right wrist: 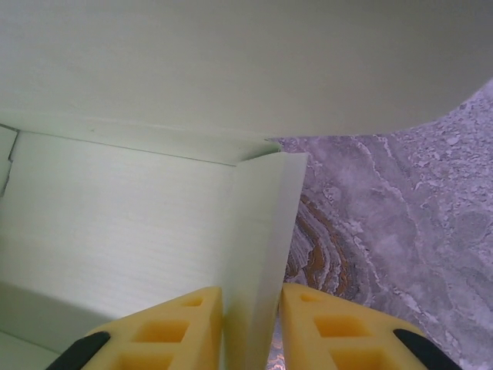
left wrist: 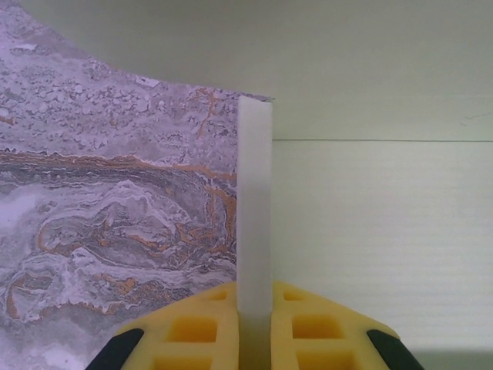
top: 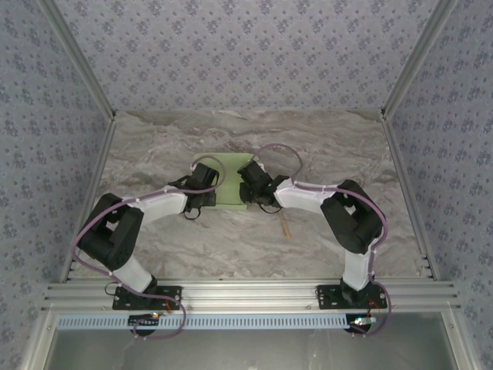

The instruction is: Fold the paper box

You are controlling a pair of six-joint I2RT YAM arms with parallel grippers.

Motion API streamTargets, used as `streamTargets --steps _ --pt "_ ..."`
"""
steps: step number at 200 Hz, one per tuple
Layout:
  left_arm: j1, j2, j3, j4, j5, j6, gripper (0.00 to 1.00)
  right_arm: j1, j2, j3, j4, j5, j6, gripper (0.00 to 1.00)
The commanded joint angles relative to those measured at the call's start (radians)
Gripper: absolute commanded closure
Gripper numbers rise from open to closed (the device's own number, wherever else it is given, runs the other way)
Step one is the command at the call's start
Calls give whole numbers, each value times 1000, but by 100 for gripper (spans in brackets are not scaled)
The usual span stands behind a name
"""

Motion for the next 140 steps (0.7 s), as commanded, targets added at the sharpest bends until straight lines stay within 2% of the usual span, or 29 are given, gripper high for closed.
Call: streamTargets --steps 1,64,140 --pt "-4 -22 9 -15 7 10 92 10 27 55 -54 34 -29 76" --pt "-23 -29 7 1 33 -11 92 74 114 166 -178 126 -38 78" --pt "-25 -48 -31 43 37 -52 92 74 178 218 -324 219 -63 82"
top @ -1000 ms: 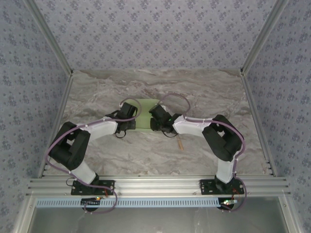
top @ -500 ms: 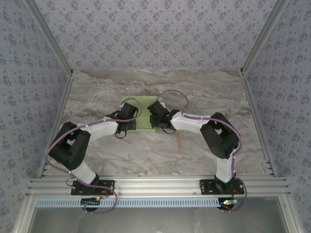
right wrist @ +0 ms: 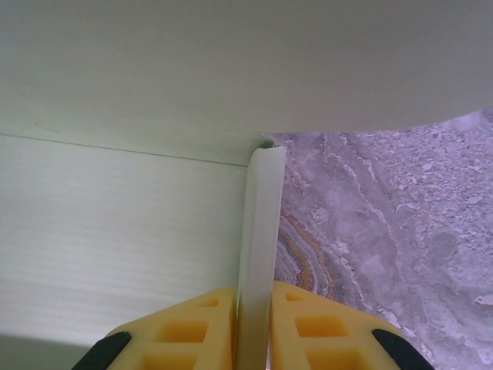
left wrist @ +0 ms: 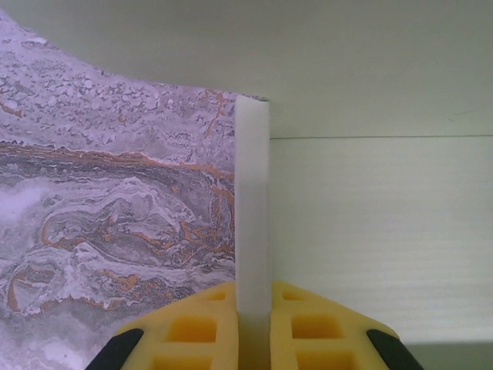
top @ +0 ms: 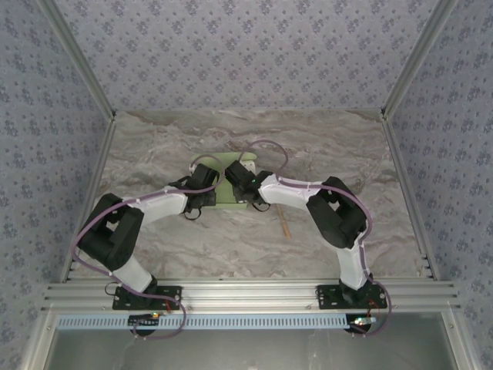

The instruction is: Fold the paper box

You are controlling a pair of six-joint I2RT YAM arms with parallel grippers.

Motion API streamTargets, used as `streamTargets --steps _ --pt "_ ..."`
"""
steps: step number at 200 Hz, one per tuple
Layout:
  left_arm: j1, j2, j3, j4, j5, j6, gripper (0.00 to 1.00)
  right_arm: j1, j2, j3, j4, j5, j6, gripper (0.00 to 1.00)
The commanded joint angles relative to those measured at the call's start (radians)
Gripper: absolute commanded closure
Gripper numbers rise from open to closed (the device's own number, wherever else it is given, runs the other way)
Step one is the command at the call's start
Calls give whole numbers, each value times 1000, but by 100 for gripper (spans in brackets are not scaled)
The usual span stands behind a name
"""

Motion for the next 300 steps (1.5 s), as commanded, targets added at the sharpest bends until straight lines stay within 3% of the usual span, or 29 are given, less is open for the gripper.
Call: streamTargets --steps 1,119,179,256,300 --pt "-19 -46 -25 35 52 -8 92 11 48 16 -112 32 -36 82" --pt "-7 -104 -105 138 113 -102 91 44 112 155 -318 221 -77 83" --pt "-4 -107 -138 165 91 -120 92 27 127 199 -356 200 -127 83" --pt "-6 -124 -175 206 80 -145 93 38 233 278 -493 291 -135 82" --pt "-6 -117 -163 194 56 -133 93 15 139 223 -365 140 -154 75"
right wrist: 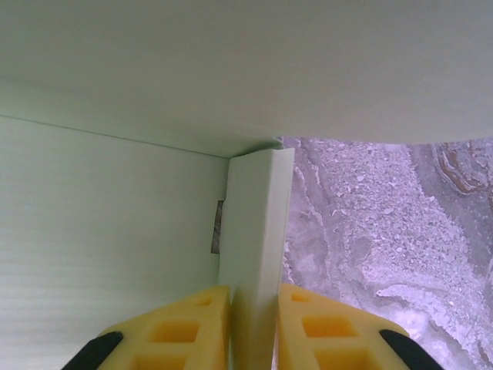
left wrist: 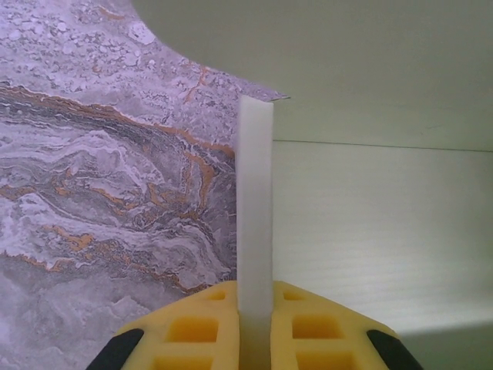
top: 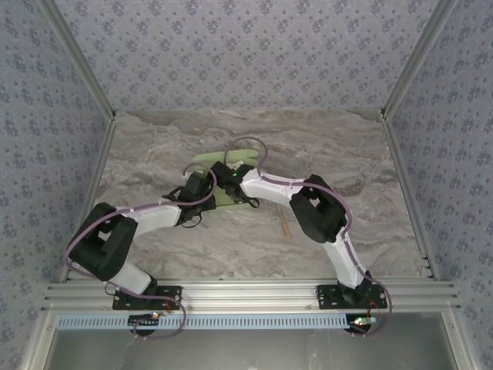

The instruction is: Fold the paper box

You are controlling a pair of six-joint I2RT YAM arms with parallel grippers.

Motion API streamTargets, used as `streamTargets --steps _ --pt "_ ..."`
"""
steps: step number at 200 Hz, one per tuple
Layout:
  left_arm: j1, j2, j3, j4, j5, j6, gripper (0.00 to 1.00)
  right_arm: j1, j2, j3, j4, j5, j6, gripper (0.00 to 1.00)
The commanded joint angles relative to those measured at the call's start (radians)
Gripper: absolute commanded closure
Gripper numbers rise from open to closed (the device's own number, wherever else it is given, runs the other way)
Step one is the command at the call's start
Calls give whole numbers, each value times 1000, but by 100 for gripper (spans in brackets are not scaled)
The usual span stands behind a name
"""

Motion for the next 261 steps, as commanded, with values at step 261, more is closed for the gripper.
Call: streamTargets --steps 261 --pt "-7 17 55 -87 -76 76 94 -150 -253 -325 296 -499 50 59"
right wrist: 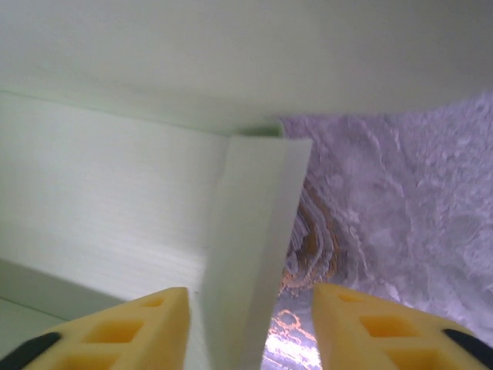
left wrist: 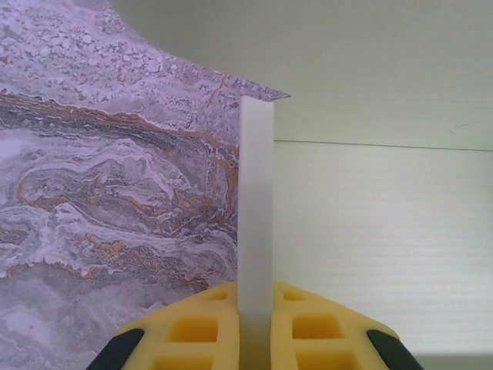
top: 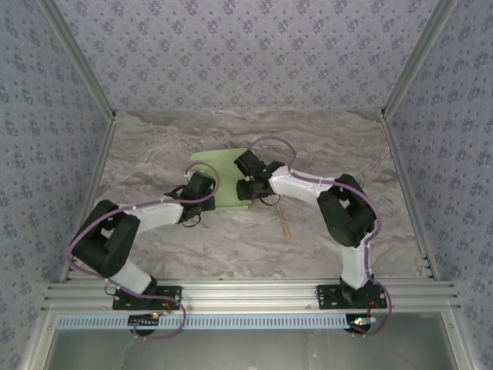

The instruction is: Fold the paper box

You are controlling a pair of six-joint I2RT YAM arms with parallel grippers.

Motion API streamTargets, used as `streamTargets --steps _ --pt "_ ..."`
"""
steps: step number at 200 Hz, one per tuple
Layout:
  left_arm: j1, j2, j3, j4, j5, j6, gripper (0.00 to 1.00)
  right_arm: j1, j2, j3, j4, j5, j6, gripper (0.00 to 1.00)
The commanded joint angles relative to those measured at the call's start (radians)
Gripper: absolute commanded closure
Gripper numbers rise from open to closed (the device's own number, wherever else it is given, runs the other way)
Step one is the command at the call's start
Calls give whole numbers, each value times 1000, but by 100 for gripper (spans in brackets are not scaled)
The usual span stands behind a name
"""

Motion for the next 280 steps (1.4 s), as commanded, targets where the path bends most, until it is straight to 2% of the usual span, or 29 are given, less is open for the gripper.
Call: streamTargets --steps 1,23,62,118,163,192,227,280 --pt "0 -11 19 -27 -18 15 93 -11 -31 -37 7 -21 29 59" --pt "-1 -12 18 -24 -19 15 93 -5 -23 -50 25 -36 33 66" --pt "0 -11 18 -23 -16 16 94 1 -10 -27 16 -19 37 66" --pt "-1 -14 16 -24 -19 18 94 -17 -53 -37 49 -88 19 51" --pt "0 -12 15 -22 -20 18 94 -36 -93 -74 70 -140 22 50" --pt "-1 -14 15 -22 -19 17 94 -45 -89 -92 74 -146 27 56" --pt "-1 -14 15 -23 -17 18 94 -50 -71 -98 83 -155 28 67" --pt "0 -13 15 -19 -16 18 94 -43 -39 -81 87 -161 34 75"
